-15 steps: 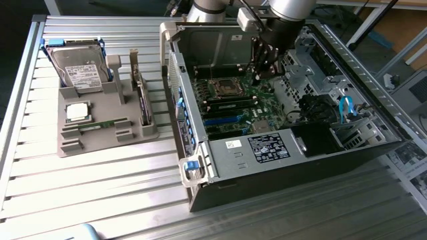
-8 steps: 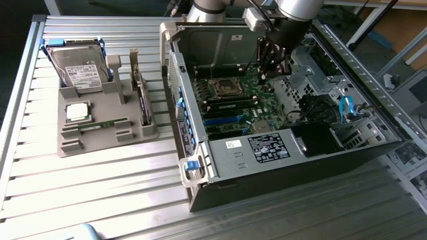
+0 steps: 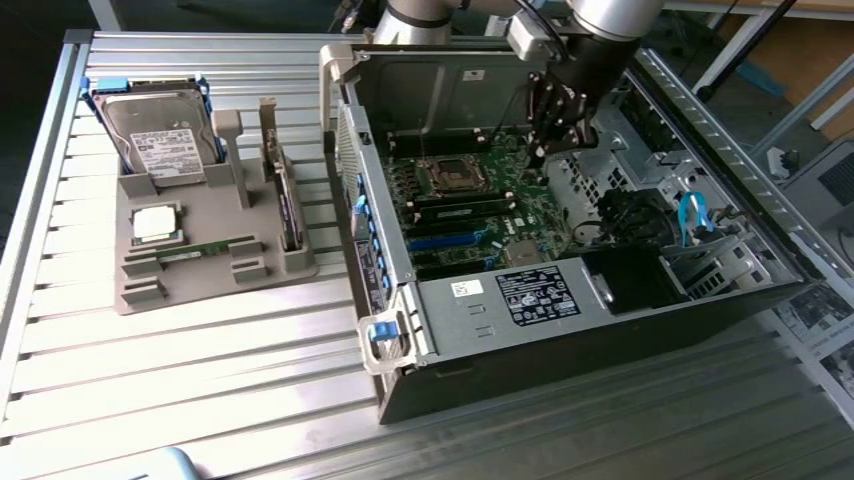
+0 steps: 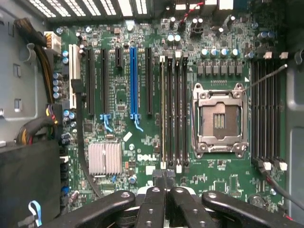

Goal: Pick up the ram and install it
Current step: 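Press down the ram until it locks into place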

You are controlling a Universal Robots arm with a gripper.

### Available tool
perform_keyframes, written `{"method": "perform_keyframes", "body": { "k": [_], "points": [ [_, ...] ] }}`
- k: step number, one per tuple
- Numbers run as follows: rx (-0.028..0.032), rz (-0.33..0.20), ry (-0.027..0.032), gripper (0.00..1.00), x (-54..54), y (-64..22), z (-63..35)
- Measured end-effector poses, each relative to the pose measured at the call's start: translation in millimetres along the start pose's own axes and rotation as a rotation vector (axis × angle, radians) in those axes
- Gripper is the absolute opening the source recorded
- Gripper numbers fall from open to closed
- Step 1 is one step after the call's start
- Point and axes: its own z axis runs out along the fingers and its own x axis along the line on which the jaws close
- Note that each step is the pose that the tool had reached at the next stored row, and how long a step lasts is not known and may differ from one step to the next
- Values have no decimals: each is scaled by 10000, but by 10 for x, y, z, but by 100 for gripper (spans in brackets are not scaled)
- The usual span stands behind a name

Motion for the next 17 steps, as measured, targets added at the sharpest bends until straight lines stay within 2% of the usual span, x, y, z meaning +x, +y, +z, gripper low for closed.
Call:
{"method": "perform_keyframes", "body": {
  "k": [4,17],
  "points": [
    [-7,0,-2,11,0,-50,-14],
    [-7,-1,-16,11,0,-51,-17]
  ]
}}
